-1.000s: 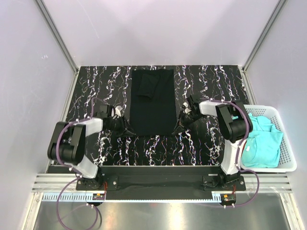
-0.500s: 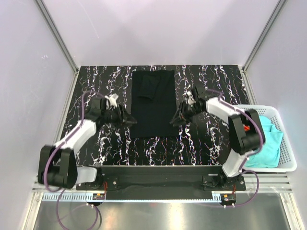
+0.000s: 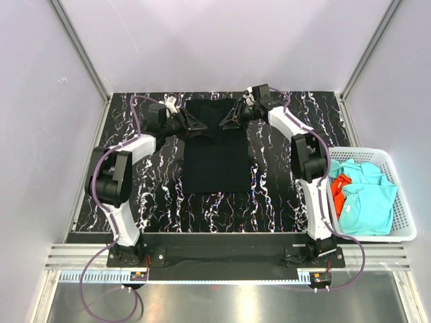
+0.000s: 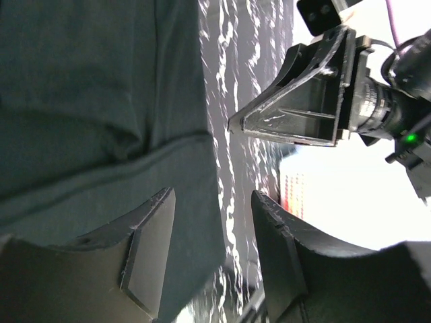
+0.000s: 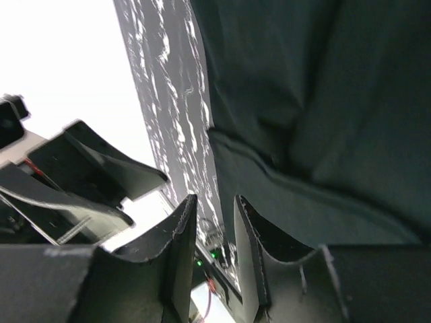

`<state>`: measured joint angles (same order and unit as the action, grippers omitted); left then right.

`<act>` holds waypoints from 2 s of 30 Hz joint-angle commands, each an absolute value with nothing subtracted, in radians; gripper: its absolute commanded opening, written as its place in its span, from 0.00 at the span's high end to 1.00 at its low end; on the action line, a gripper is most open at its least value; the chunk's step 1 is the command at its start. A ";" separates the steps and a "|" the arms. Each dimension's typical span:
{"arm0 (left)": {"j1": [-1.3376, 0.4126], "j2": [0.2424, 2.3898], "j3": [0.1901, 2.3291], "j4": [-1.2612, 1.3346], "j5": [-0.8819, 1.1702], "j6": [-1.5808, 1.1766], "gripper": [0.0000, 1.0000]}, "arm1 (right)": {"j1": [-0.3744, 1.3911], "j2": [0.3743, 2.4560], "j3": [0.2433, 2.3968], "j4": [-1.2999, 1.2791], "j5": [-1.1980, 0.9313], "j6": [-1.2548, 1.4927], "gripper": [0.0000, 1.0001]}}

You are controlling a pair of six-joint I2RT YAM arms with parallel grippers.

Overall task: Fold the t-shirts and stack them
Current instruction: Fold the tshirt

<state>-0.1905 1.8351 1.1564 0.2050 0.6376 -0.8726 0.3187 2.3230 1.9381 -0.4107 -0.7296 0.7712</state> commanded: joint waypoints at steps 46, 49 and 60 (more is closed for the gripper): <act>-0.118 2.174 1.634 -0.350 0.627 -0.575 0.49 | 0.341 2.847 2.583 -0.462 -0.591 1.002 0.99; -0.118 2.042 1.591 -0.357 0.612 -0.581 0.49 | 0.341 2.797 2.588 -0.494 -0.612 0.959 0.94; -0.152 1.364 0.938 -0.347 0.416 -0.710 0.42 | 0.336 2.369 2.397 -0.842 -0.488 0.736 0.51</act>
